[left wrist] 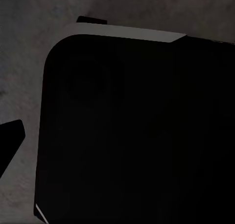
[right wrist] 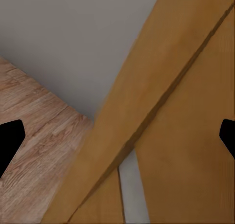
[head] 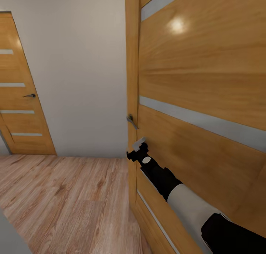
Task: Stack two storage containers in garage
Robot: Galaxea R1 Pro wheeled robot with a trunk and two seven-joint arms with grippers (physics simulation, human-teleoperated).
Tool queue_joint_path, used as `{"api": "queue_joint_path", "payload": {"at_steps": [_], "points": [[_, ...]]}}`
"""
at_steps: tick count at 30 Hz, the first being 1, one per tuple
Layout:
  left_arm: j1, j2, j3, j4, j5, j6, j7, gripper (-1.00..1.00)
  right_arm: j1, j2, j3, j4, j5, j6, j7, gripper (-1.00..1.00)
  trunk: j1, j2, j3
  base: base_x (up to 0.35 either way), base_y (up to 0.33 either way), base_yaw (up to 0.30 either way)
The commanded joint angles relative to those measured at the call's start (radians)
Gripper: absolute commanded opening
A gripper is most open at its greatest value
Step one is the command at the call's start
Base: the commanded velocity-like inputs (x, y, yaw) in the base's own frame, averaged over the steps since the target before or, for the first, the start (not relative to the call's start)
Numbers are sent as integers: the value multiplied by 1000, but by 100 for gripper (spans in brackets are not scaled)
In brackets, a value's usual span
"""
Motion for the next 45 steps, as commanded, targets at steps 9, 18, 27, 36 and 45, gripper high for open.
{"api": "queue_joint_path", "payload": {"at_steps": [9, 18, 27, 36, 45], "points": [[-1, 0, 2, 1, 6, -3, 0, 100, -1, 0, 3, -1, 8, 9, -23, 100, 0, -1, -1, 1, 0, 249], [-1, 0, 2, 1, 6, -3, 0, 100, -1, 0, 2, -1, 7, 9, -27, 100, 0, -1, -1, 0, 0, 78], [-1, 0, 2, 1, 6, -3, 0, 100, -1, 0, 0, -1, 7, 9, -28, 100, 0, -1, -1, 0, 0, 4], [-1, 0, 2, 1, 6, -4, 0, 100, -1, 0, -2, 6, 7, 9, -28, 100, 0, -1, -1, 0, 0, 0], [-1, 0, 2, 1, 7, -4, 0, 100, -1, 0, -2, 26, 7, 9, -31, 100, 0, -1, -1, 0, 0, 5]]}}
